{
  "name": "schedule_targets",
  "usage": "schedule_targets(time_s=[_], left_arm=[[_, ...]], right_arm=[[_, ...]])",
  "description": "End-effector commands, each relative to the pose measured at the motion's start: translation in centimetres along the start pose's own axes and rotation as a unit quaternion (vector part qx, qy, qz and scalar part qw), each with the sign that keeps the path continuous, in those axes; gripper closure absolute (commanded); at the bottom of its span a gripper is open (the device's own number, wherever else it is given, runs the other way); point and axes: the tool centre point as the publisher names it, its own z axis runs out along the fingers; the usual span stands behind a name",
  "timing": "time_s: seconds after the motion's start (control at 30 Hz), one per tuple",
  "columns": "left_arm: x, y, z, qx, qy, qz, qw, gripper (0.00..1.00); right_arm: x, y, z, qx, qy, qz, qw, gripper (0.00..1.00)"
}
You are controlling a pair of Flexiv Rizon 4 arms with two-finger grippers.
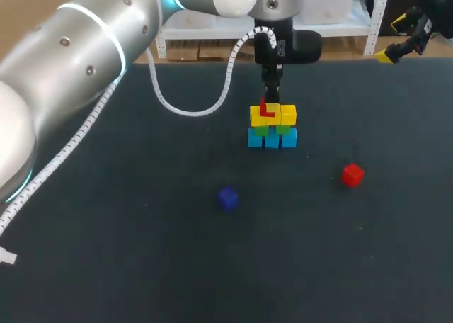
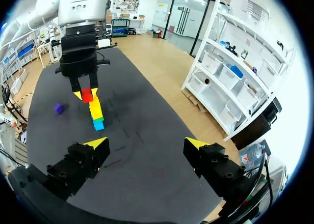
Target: Place the blue cubes, place green cubes on the blue cubes, place the yellow cubes on the green cubes, then place the red cubes on the yellow cubes, and place purple cube on the red cubes.
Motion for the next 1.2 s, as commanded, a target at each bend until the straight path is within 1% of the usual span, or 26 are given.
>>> schedule_targets(time_s=[0.03, 0.4, 0.9, 0.93, 0.97, 1.0, 1.03, 1.07, 1.1, 1.17, 1.2], left_arm=[[-0.1, 1.0, 0.0, 0.009, 0.0, -0.001, 1.0, 1.0], [0.3, 1.4, -0.3, 0.004, -0.006, -0.002, 1.0, 1.0], [0.3, 2.0, 0.0, 0.011, -0.013, 0.0, 1.0, 1.0], [0.3, 2.0, 0.0, 0.011, -0.013, 0.0, 1.0, 0.87], [0.3, 2.0, 0.0, 0.011, -0.013, 0.001, 1.0, 0.78], [0.3, 2.0, 0.0, 0.011, -0.014, 0.001, 1.0, 0.65], [0.3, 2.0, 0.0, 0.011, -0.014, 0.002, 1.0, 0.54], [0.3, 2.0, 0.0, 0.011, -0.014, 0.003, 1.0, 0.26], [0.3, 2.0, 0.0, 0.011, -0.015, 0.003, 1.0, 0.16], [0.2, 2.0, 0.0, 0.012, -0.016, 0.006, 1.0, 0.03], [0.2, 2.0, 0.0, 0.012, -0.016, 0.007, 1.0, 0.0]], right_arm=[[0.1, -0.1, 0.0, -0.002, -0.002, -0.001, 1.0, 0.0], [0.1, -0.1, 0.0, -0.002, -0.002, -0.001, 1.0, 0.0], [0.1, -0.1, 0.0, -0.002, -0.002, -0.001, 1.0, 0.0], [0.1, -0.1, 0.0, -0.002, -0.002, -0.001, 1.0, 0.0], [0.1, -0.1, 0.0, -0.002, -0.002, -0.001, 1.0, 0.0], [0.1, -0.1, 0.0, -0.002, -0.002, -0.001, 1.0, 0.0], [0.1, -0.1, 0.0, -0.002, -0.002, -0.001, 1.0, 0.0], [0.1, -0.1, 0.0, -0.002, -0.002, -0.001, 1.0, 0.0], [0.1, -0.1, 0.0, -0.002, -0.002, -0.001, 1.0, 0.0], [0.1, -0.1, 0.0, -0.002, -0.002, -0.001, 1.0, 0.0], [0.1, -0.1, 0.0, -0.002, -0.002, -0.001, 1.0, 0.0]])
